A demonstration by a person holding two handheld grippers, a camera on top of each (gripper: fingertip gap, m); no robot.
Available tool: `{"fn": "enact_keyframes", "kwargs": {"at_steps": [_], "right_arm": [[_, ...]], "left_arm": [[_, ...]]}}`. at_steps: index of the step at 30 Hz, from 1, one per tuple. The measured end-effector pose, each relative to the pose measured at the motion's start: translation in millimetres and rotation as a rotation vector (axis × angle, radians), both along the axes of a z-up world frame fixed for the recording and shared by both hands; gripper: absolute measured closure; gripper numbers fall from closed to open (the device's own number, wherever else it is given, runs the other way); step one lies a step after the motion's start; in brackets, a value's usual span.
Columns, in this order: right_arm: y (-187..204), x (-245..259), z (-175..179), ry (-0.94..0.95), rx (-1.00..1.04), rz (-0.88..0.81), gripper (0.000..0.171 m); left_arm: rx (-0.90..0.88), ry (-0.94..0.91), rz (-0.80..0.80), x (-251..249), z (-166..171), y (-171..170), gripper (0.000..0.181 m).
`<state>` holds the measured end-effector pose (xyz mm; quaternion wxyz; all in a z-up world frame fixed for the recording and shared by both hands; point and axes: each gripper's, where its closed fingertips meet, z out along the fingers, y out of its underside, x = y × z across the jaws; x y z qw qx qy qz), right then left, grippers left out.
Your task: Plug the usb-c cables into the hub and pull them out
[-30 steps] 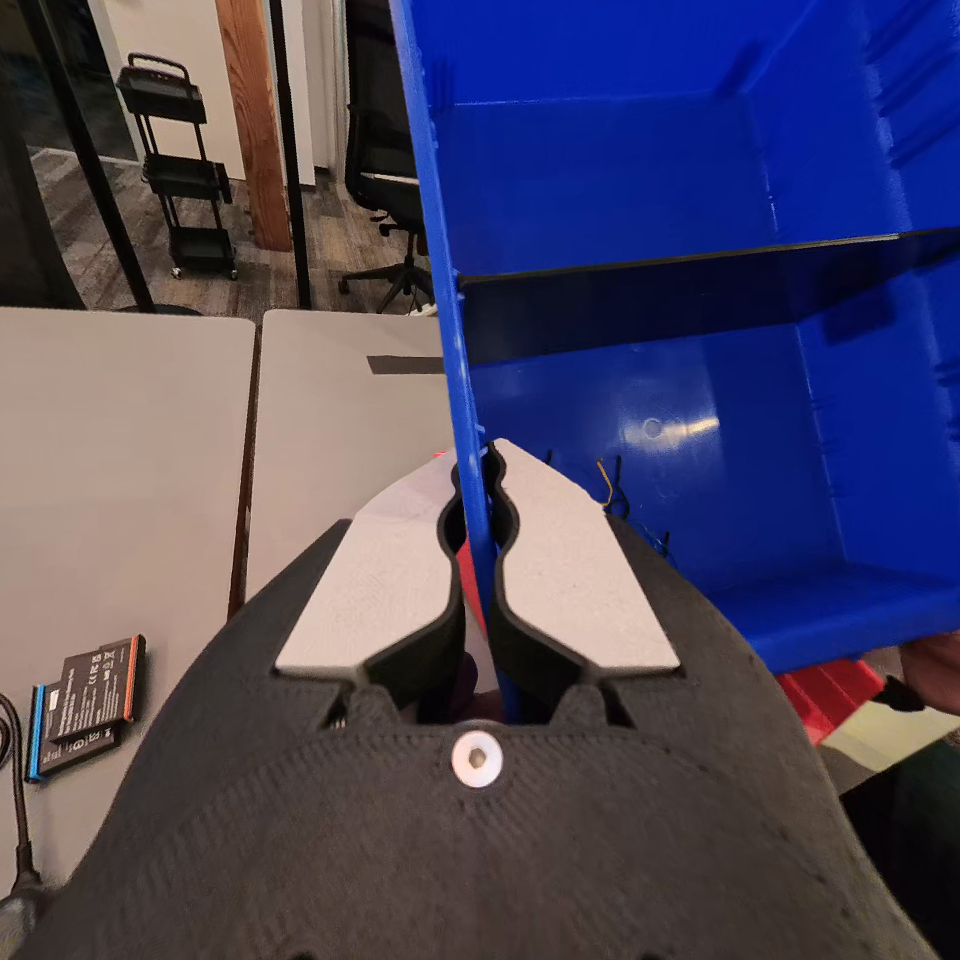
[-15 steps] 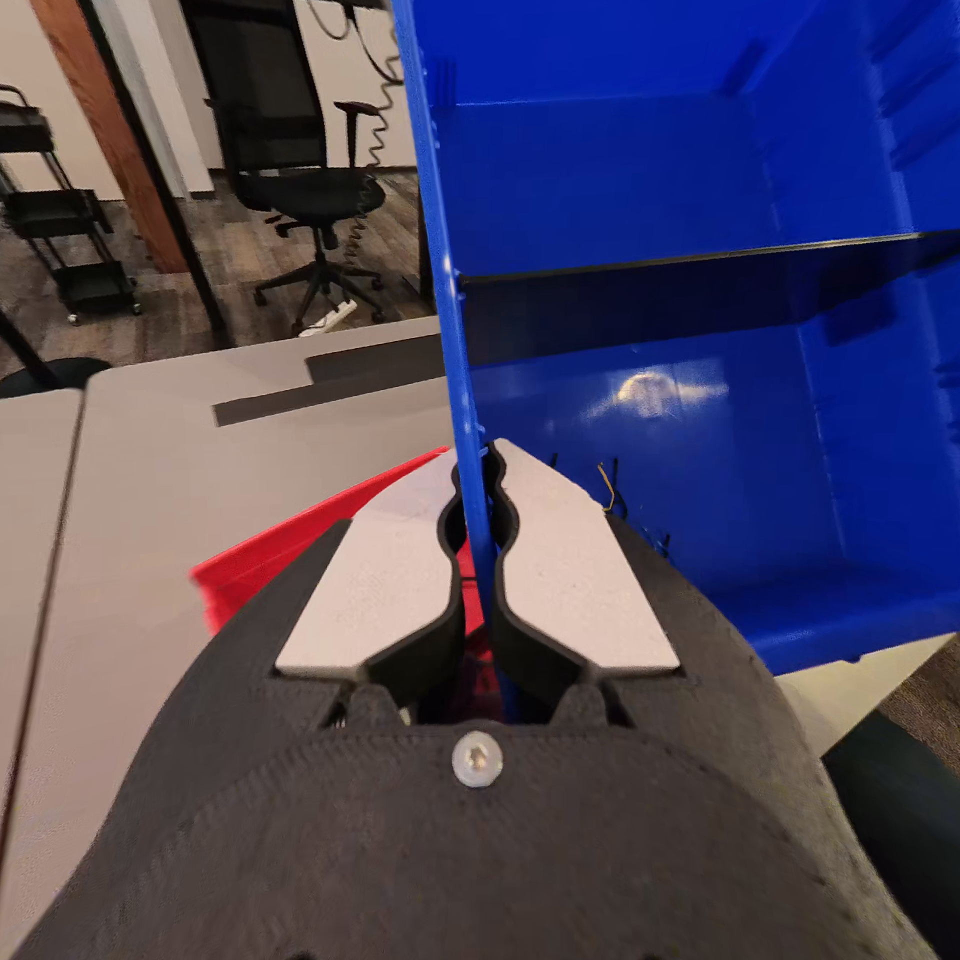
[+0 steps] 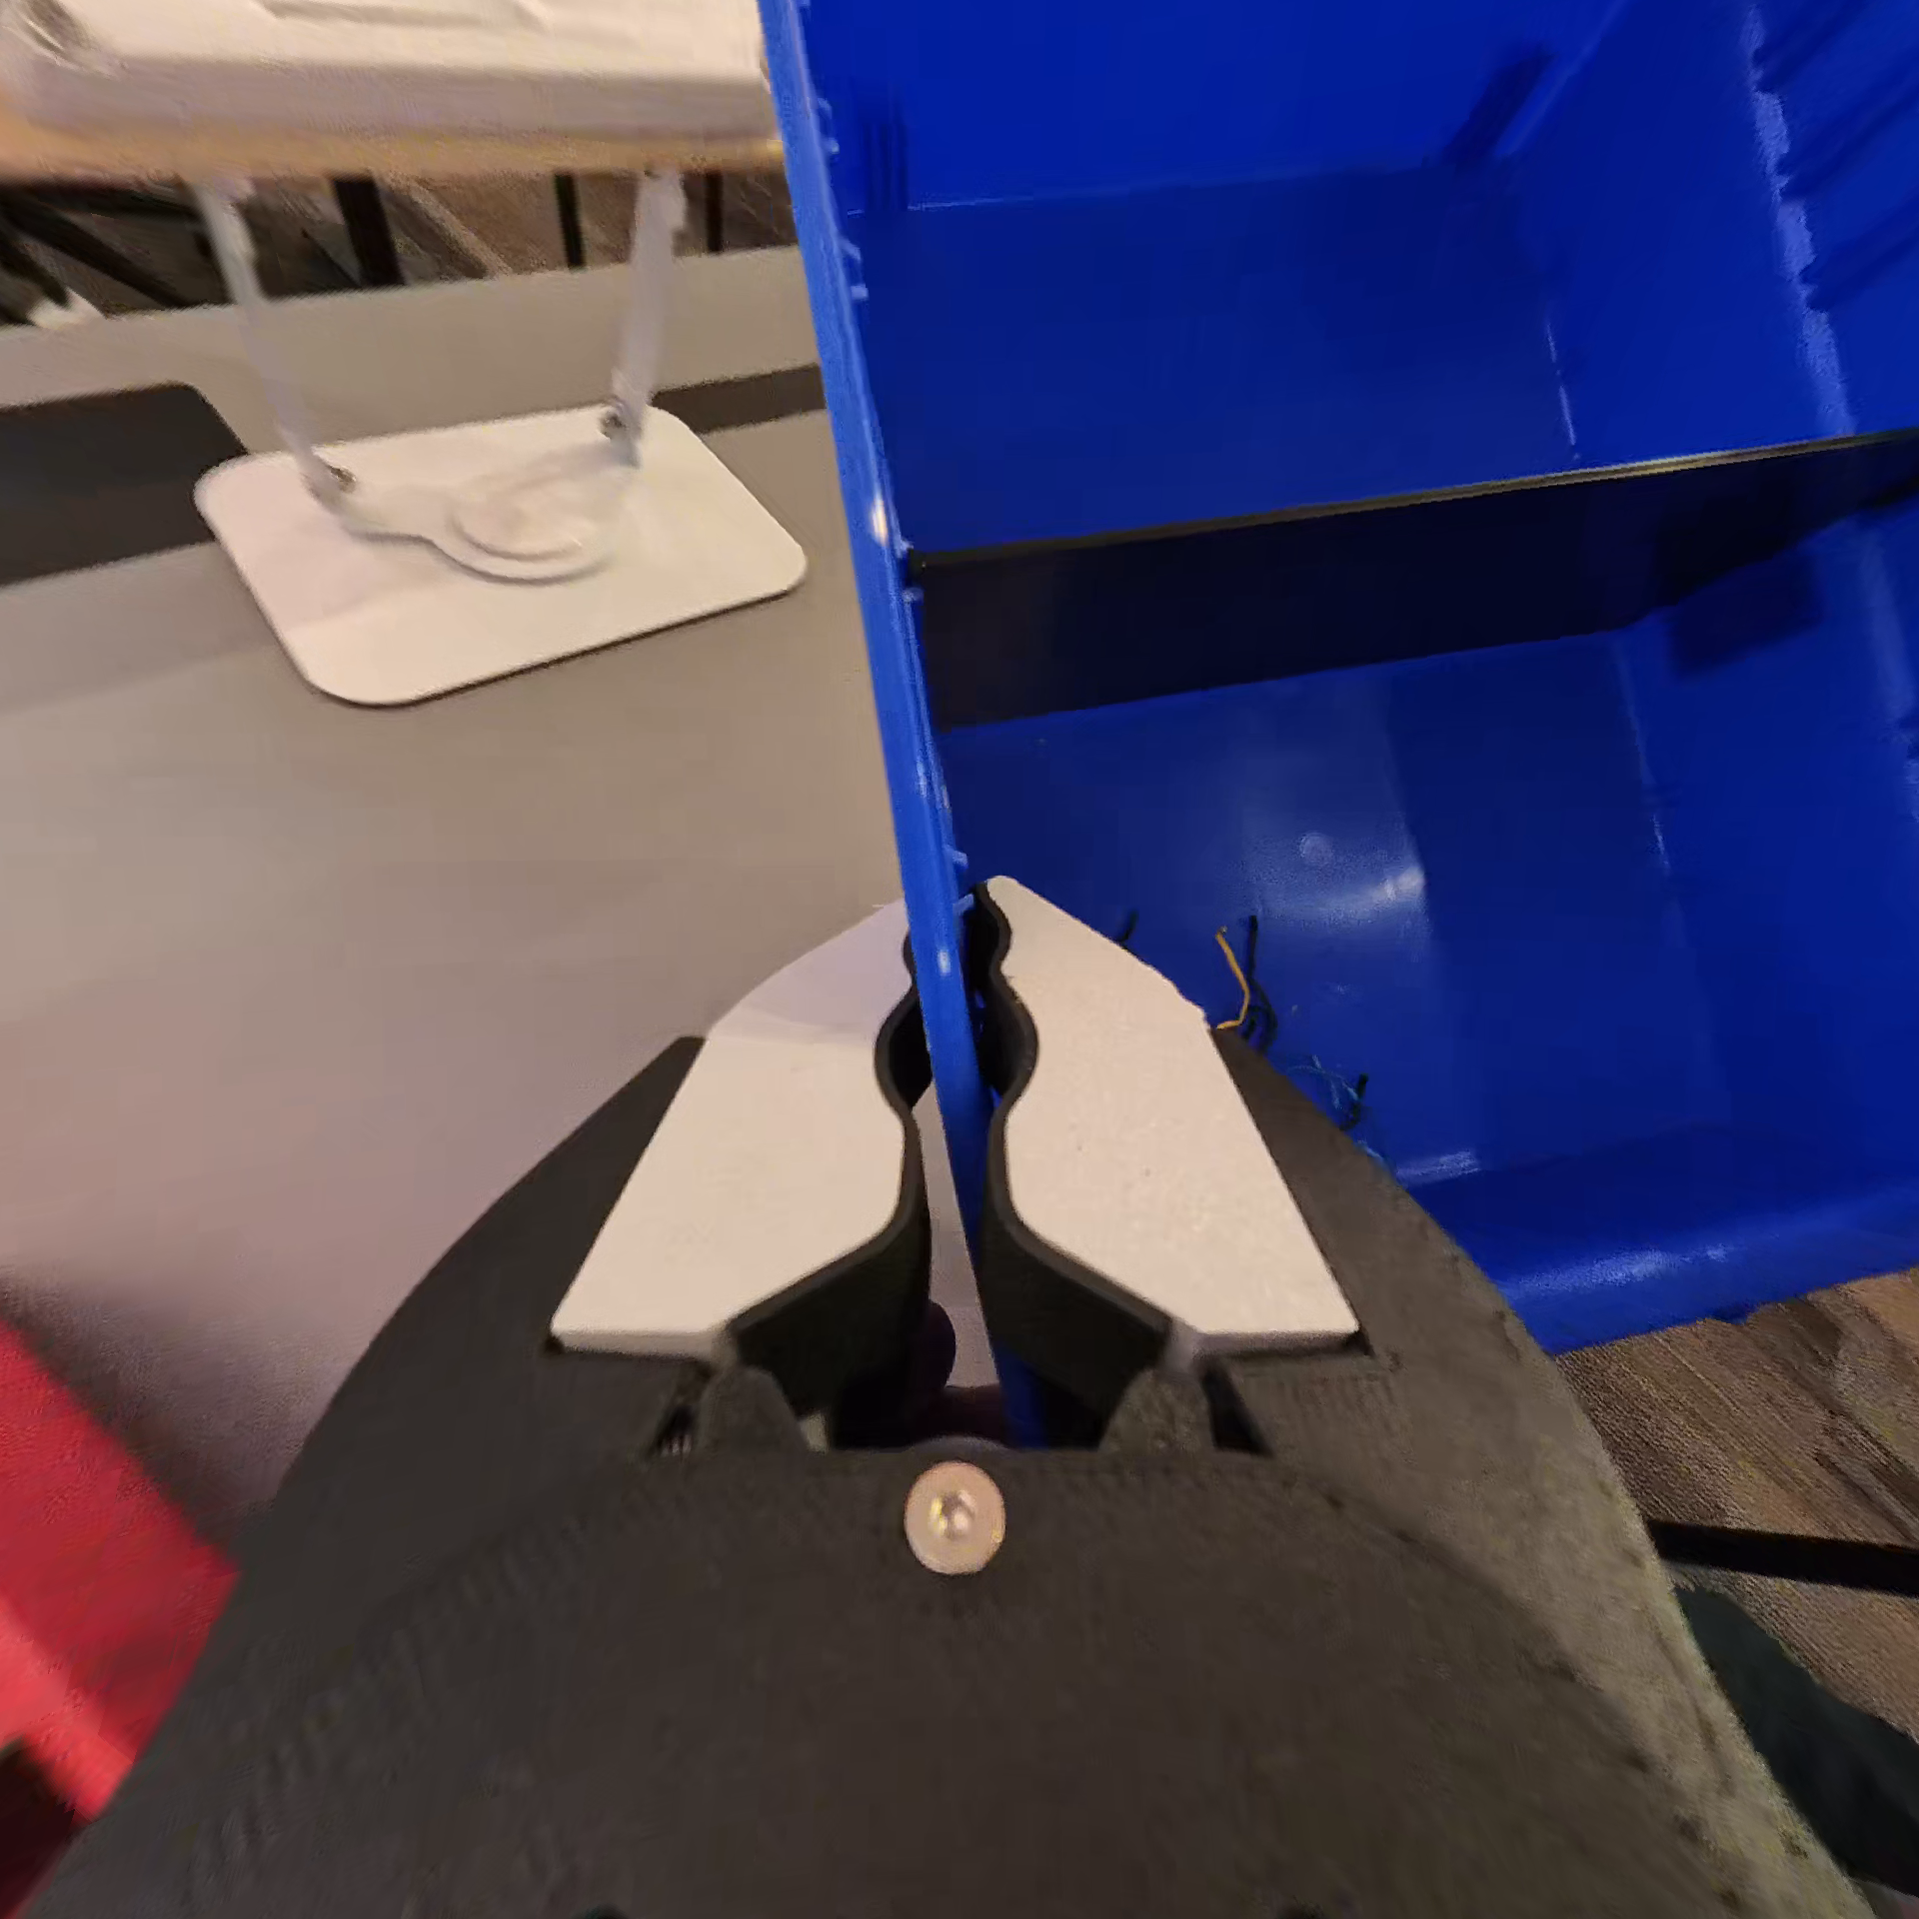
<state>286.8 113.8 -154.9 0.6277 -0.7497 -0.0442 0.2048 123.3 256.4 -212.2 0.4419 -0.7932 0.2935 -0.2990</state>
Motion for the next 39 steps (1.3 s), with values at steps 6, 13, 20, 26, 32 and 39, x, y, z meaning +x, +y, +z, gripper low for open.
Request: {"fn": "enact_keyframes", "kwargs": {"at_steps": [6, 13, 20, 26, 32, 39], "right_arm": [[-15, 16, -39, -0.107, -0.113, -0.013, 0.082], [-7, 25, -102, -0.190, -0.293, -0.049, 0.095], [8, 68, -132, -0.396, -0.381, -0.163, 0.102], [20, 106, -137, -0.532, -0.415, -0.207, 0.128], [30, 132, -138, -0.598, -0.417, -0.251, 0.151], [33, 147, -138, -0.652, -0.408, -0.254, 0.158]], "left_arm": [[-0.061, 0.060, -0.054, 38, -47, -12, 0.177], [-0.119, 0.129, -0.086, 75, -84, -29, 0.172], [-0.262, 0.058, -0.171, 108, -87, -58, 0.136], [-0.408, -0.093, -0.271, 124, -79, -84, 0.102], [-0.385, -0.205, -0.341, 112, -37, -97, 0.094], [-0.026, -0.029, -0.188, -7, 23, -77, 0.099]]}}
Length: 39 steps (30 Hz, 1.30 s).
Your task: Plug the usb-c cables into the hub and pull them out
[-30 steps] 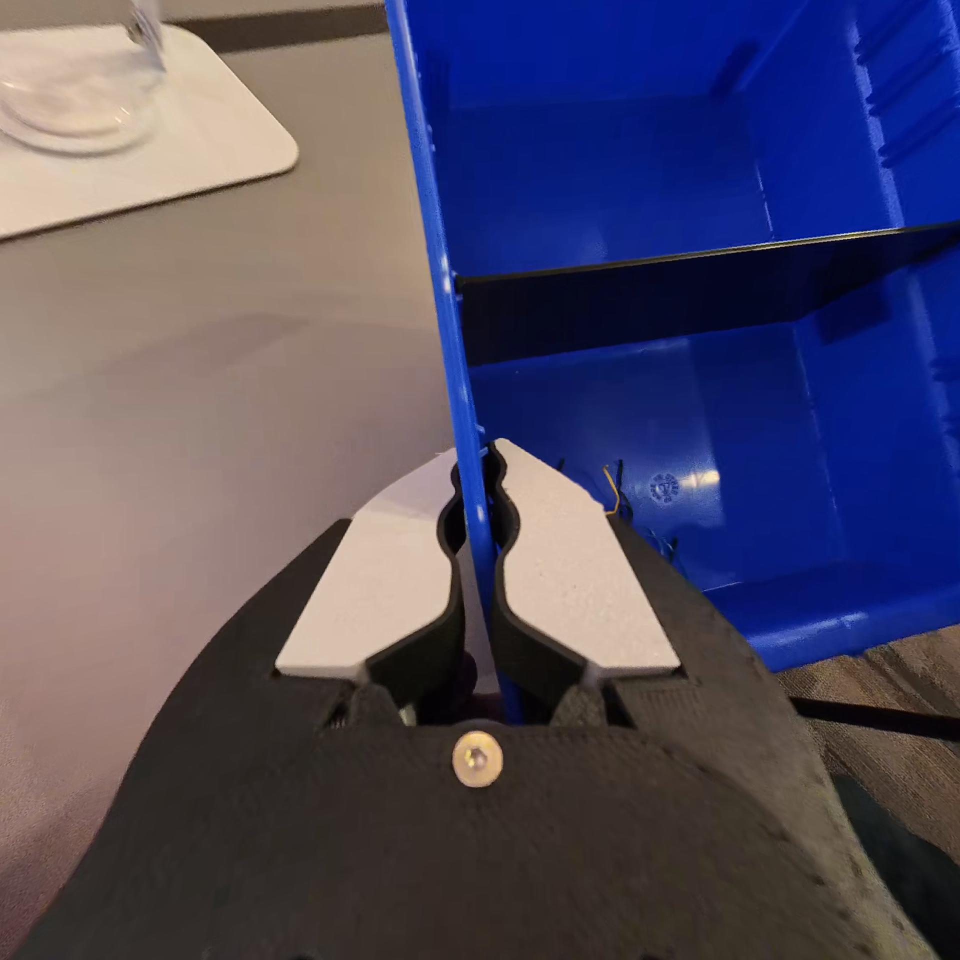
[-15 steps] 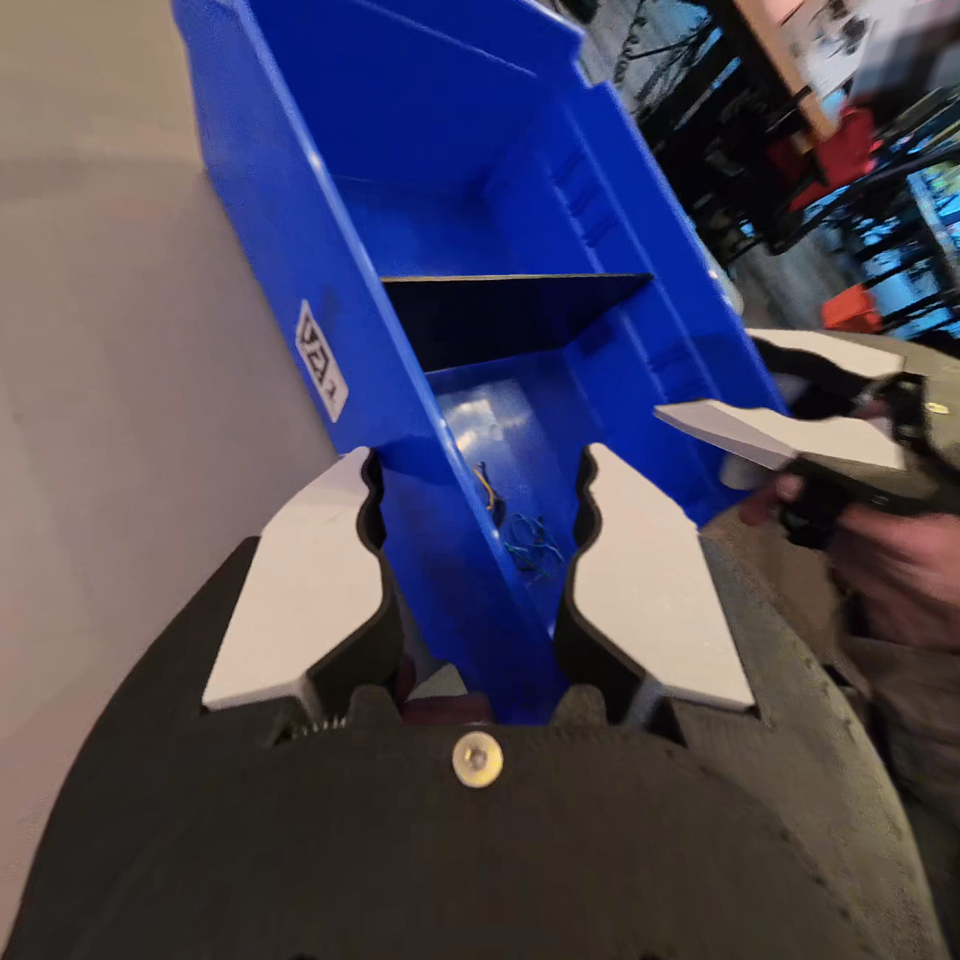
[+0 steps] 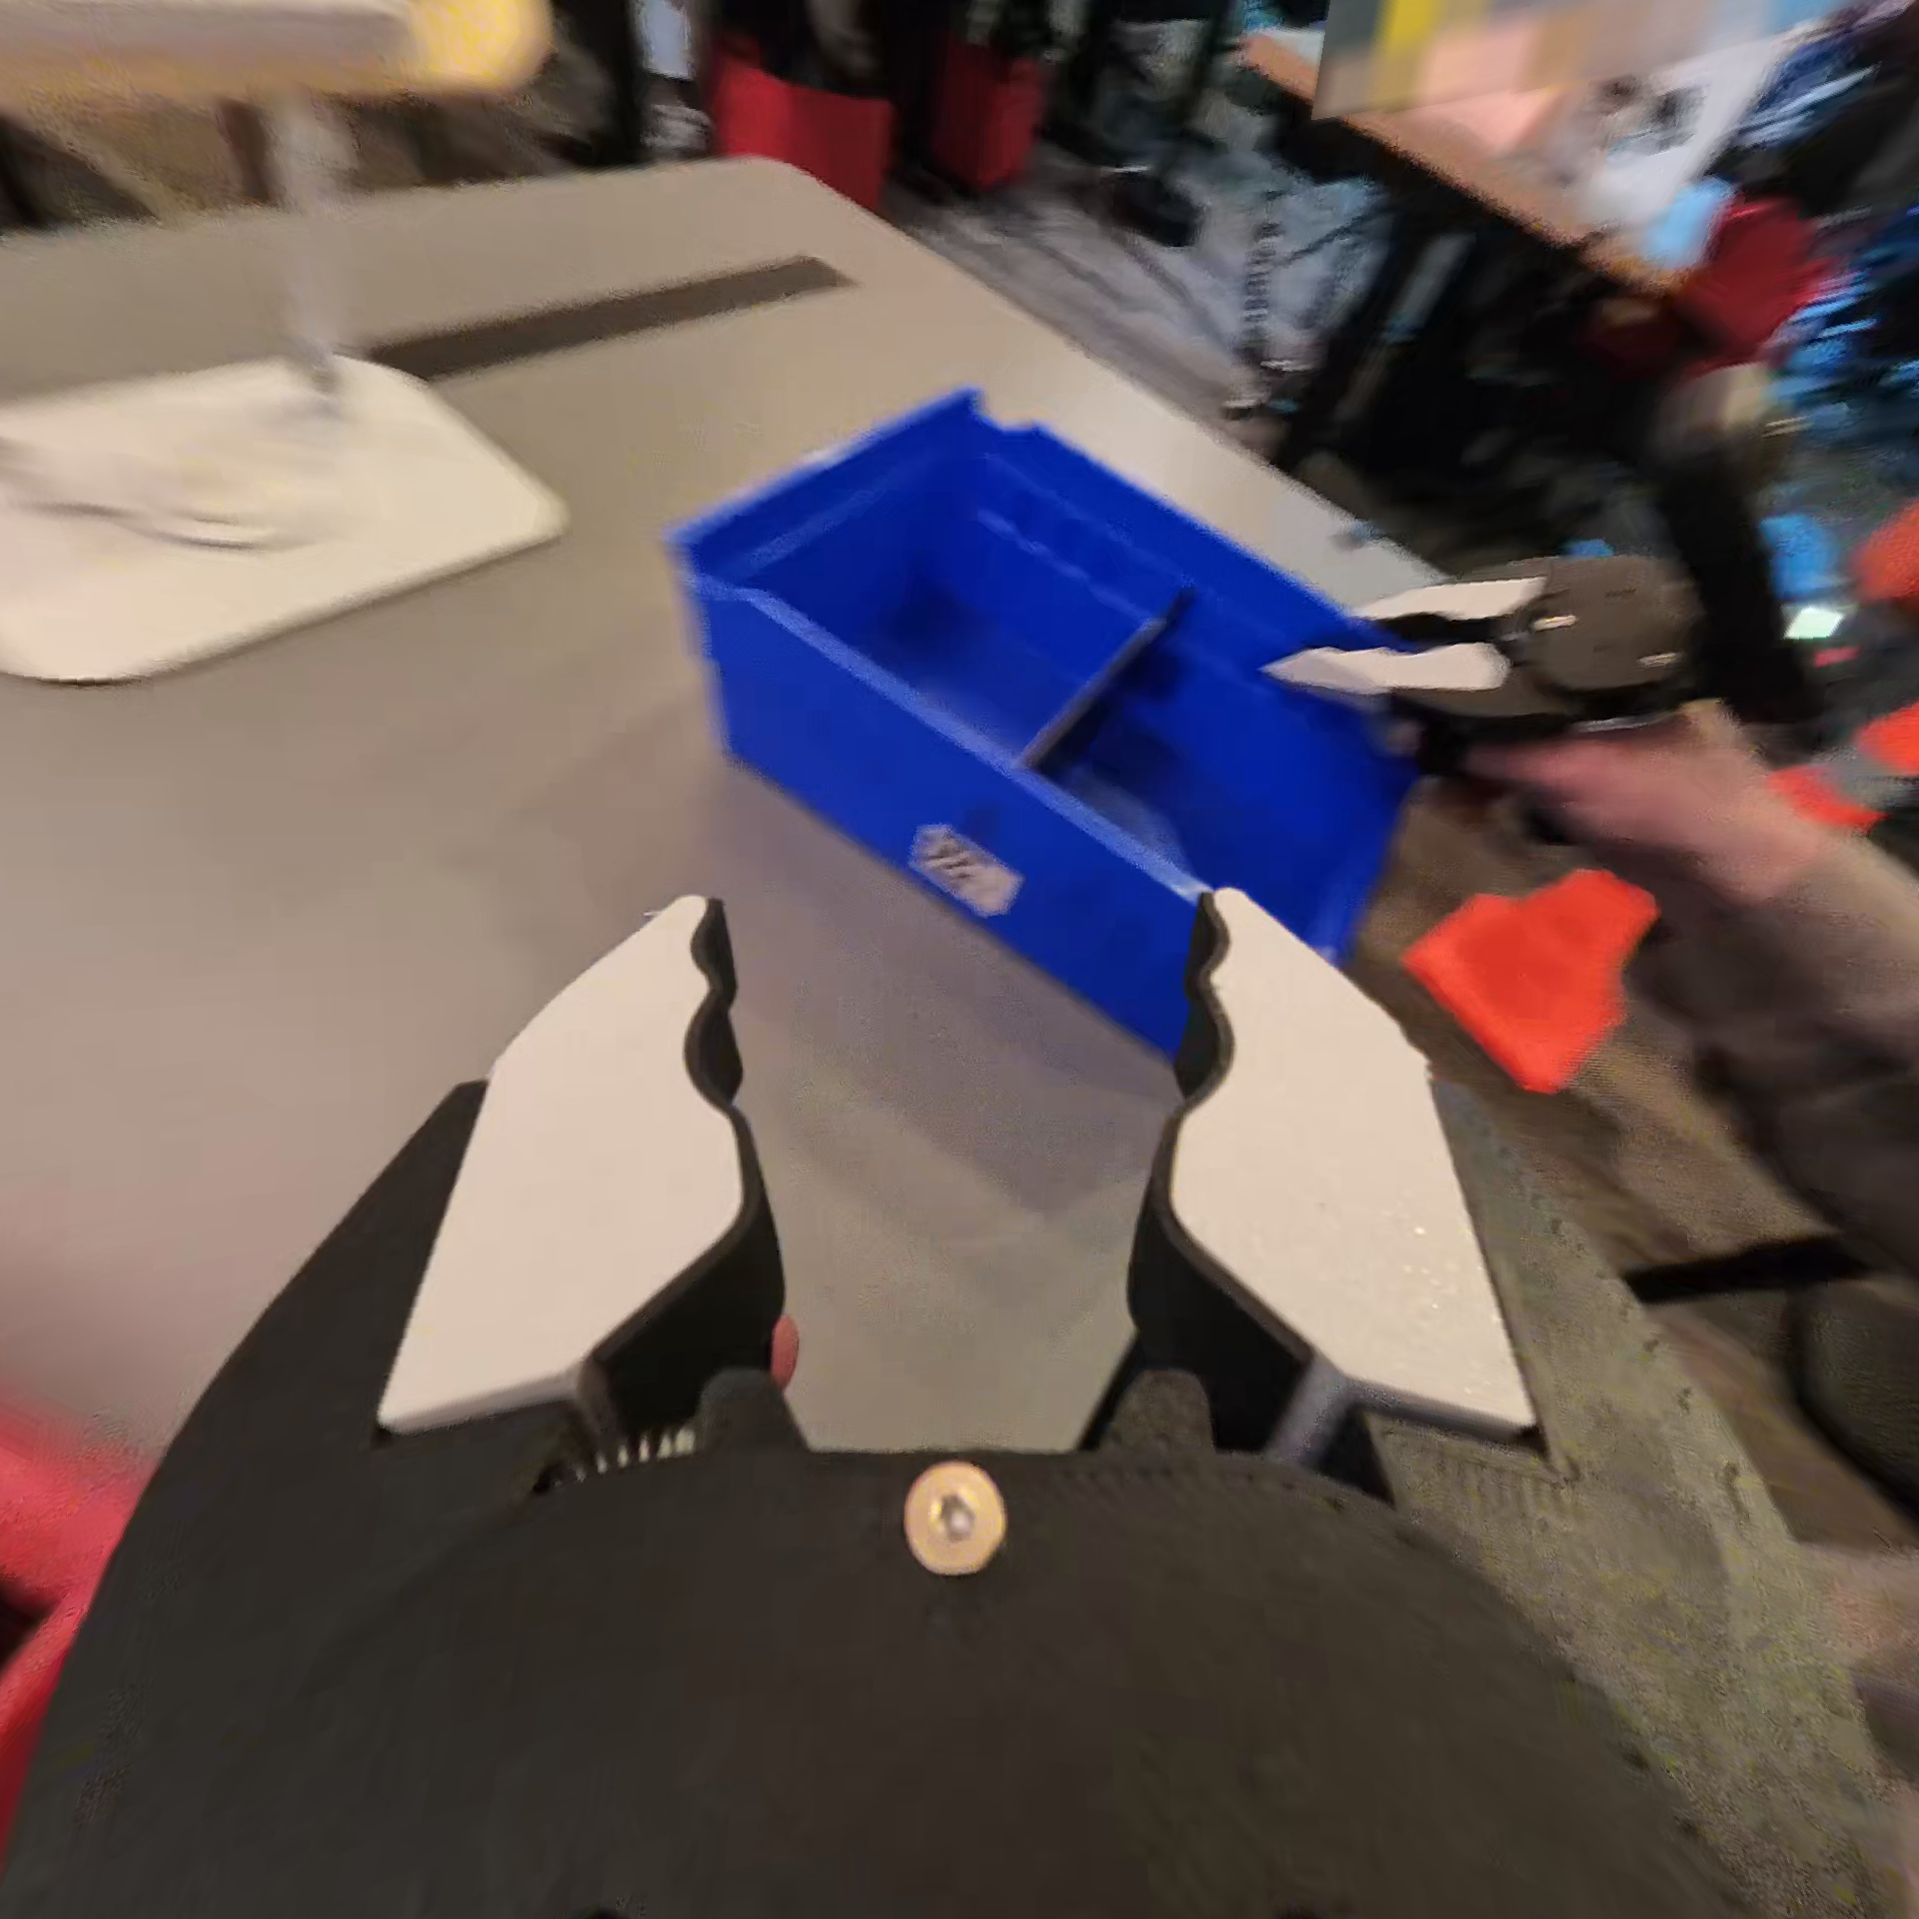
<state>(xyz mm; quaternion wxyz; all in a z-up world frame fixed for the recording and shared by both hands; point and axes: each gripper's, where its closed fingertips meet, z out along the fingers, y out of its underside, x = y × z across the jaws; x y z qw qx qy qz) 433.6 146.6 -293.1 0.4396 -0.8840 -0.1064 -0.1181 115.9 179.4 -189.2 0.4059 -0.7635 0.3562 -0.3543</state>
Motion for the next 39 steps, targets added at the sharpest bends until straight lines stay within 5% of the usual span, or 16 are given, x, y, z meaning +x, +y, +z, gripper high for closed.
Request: {"fn": "enact_keyframes", "kwargs": {"at_steps": [6, 12, 18, 21, 39], "right_arm": [[1, 5, 0, 0.015, 0.005, 0.018, 0.159], [-3, 17, 0, 0.012, 0.001, 0.008, 0.159], [-9, 38, 0, 0.005, -0.001, -0.027, 0.158], [-11, 47, 0, 0.011, 0.002, -0.043, 0.159], [-8, 115, 0, 0.001, 0.002, -0.105, 0.158]], "left_arm": [[0.155, 0.325, 0.460, -205, -6, 46, 0.100], [0.051, 0.528, 0.705, -343, -56, 27, 0.098], [-0.126, 0.546, 0.643, -353, -114, 12, 0.106], [-0.189, 0.581, 0.601, -351, -139, 13, 0.141], [-0.226, 0.590, 0.458, -427, -144, 32, 0.159]]}}
